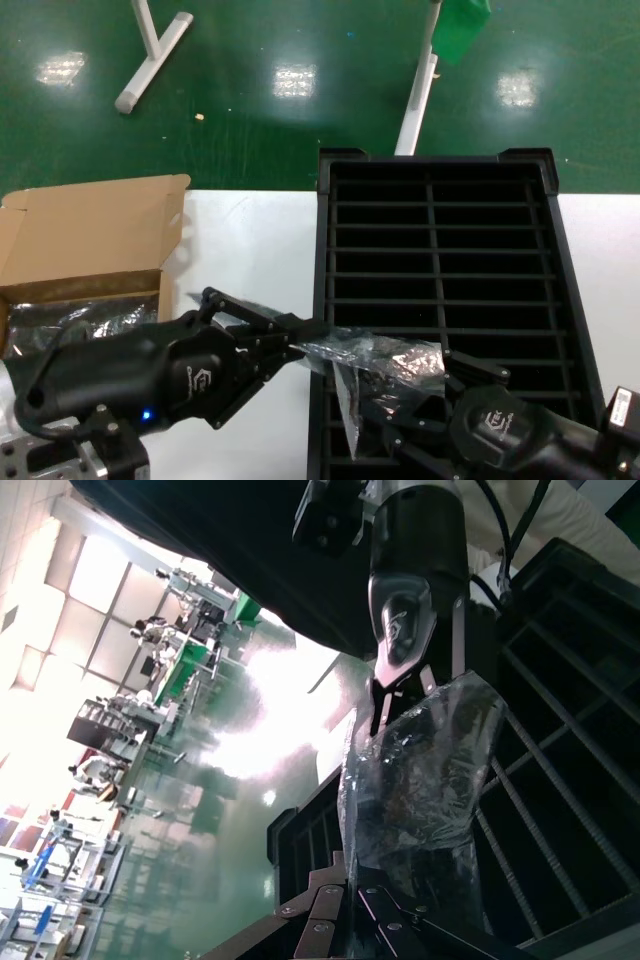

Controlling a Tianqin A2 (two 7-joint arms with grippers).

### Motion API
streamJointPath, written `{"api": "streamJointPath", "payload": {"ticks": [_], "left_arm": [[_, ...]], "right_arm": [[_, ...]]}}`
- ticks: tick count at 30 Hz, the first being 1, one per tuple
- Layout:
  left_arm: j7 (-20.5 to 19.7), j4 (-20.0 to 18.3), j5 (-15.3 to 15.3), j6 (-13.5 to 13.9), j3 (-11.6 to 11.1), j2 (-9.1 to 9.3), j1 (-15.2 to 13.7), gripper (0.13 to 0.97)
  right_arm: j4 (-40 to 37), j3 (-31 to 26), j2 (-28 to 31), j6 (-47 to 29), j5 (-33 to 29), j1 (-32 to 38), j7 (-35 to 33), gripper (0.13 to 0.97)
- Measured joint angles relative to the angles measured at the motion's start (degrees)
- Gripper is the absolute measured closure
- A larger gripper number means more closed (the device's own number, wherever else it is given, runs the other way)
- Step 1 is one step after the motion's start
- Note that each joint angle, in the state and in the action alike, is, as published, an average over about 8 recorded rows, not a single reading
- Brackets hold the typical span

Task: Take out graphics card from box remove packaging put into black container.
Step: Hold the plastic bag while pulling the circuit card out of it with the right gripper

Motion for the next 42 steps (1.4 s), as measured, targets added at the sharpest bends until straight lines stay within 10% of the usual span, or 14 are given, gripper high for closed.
{"api": "streamJointPath", "payload": {"ticks": [42], "left_arm": [[0.84,2.08,-0.15,1.48,0.48,-0.44,-1.3,0.955]], "right_arm": [[-2.25,-0.12,0.56,-1.31,0.5,2.0,1.83,0.894]]}}
